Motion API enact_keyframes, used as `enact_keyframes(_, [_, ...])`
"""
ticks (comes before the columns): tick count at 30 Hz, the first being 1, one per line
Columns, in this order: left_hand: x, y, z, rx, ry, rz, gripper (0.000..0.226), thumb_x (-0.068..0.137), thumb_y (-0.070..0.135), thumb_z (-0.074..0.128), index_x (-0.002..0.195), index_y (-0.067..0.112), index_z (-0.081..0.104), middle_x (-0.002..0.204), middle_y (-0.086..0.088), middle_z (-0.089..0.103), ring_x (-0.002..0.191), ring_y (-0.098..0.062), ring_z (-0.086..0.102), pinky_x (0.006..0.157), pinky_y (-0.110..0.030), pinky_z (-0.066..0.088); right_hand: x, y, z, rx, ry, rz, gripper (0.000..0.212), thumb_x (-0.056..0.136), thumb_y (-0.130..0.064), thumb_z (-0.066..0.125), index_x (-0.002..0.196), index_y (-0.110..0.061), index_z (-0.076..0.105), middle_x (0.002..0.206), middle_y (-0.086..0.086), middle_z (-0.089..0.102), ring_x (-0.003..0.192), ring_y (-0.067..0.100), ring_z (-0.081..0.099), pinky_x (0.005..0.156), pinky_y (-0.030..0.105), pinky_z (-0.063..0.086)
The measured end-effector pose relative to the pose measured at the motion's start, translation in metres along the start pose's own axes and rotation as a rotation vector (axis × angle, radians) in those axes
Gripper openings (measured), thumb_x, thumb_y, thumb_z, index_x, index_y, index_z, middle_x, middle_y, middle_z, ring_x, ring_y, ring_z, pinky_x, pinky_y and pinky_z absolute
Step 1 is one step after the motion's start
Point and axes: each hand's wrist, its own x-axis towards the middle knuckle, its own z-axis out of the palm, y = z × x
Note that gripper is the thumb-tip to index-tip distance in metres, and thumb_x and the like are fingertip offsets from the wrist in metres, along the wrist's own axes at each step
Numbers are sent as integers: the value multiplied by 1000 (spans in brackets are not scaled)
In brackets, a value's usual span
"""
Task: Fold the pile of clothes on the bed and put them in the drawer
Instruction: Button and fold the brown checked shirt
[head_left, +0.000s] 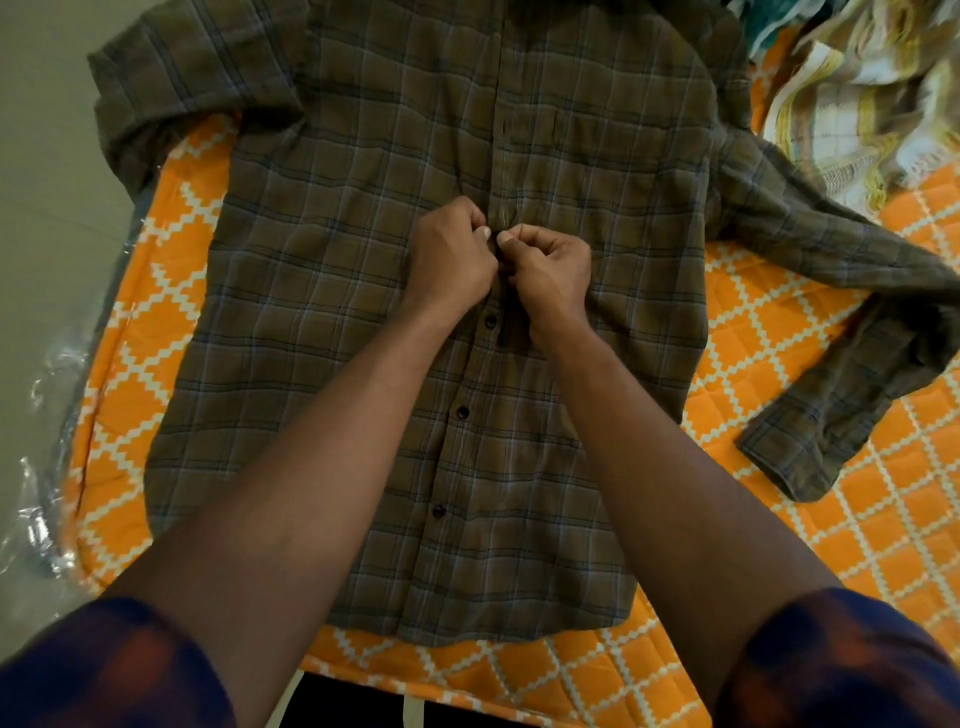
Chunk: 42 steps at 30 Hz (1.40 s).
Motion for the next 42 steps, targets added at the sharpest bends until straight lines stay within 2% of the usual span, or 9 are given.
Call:
enact_keyframes(7, [10, -3, -20, -108, -229, -20, 5, 97, 19, 62, 92, 20, 62, 79, 6, 62, 71, -9, 63, 59, -18, 47, -1, -22, -20, -27, -180, 70, 16, 97, -12, 65, 84, -5, 73, 74, 4, 70, 67, 9, 68, 55, 22, 52])
enact_keyframes(10, [15, -5, -37, -120, -362, -34, 14, 97, 19, 64, 84, 24, 63, 76, 2, 68, 70, -9, 69, 61, -24, 56, 5, -27, -20, -233, -157, 90, 17, 93, -21, 71, 77, -16, 75, 71, -2, 74, 70, 10, 73, 67, 34, 63])
enact_keyframes(12, [20, -3, -46, 26, -318, 83, 9, 95, 22, 66, 86, 24, 66, 81, 6, 67, 76, -7, 67, 63, -20, 51, 5, -29, -15, -414, -47, 53, 16, 89, -30, 74, 74, -23, 75, 70, -5, 74, 72, 11, 72, 71, 40, 64])
enact_keyframes(16, [34, 7, -57, 56, -205, 303, 14, 94, 21, 64, 107, 18, 69, 97, 6, 65, 86, -6, 60, 70, -14, 46, -8, -49, -5, -511, 242, -190, 13, 87, -42, 69, 92, -29, 73, 82, -13, 68, 79, 4, 64, 72, 31, 57])
enact_keyframes(22, [68, 18, -64, -52, 12, 319, 21, 92, 10, 62, 113, 13, 65, 103, 6, 63, 89, -3, 59, 70, 0, 42, 16, -73, 13, -627, 224, -377, 43, 87, -44, 69, 125, -25, 62, 111, -7, 61, 95, 10, 59, 77, 29, 48])
enact_keyframes(27, [82, 14, -48, -17, -166, 361, 18, 91, 10, 67, 108, 15, 66, 107, 4, 63, 94, -6, 61, 74, -7, 49, 45, -79, 5, -529, 171, -219, 21, 86, -24, 62, 102, -24, 75, 90, -9, 72, 86, 9, 67, 76, 28, 57])
enact_keyframes(32, [88, 7, -29, -39, -117, 302, 21, 89, 20, 69, 110, 20, 68, 98, 2, 64, 79, -8, 62, 73, -24, 56, 52, -56, -6, 15, 362, 62, 15, 84, -13, 66, 80, -24, 75, 71, -8, 70, 71, 10, 69, 72, 48, 62])
enact_keyframes(37, [88, 10, -26, 73, -63, 372, 32, 91, 29, 64, 123, 22, 66, 98, 2, 62, 80, -9, 60, 76, -32, 55, 51, -46, 1, 3, 369, -57, 6, 86, -28, 75, 81, -25, 76, 67, -10, 69, 69, 13, 70, 66, 47, 62])
enact_keyframes(42, [89, 16, -26, 195, -50, 442, 37, 95, 38, 59, 128, 21, 64, 105, 1, 59, 91, -11, 56, 75, -29, 47, 58, -50, 1, -162, 345, -193, 6, 88, -27, 75, 86, -21, 78, 72, -14, 69, 69, 0, 65, 65, 23, 55])
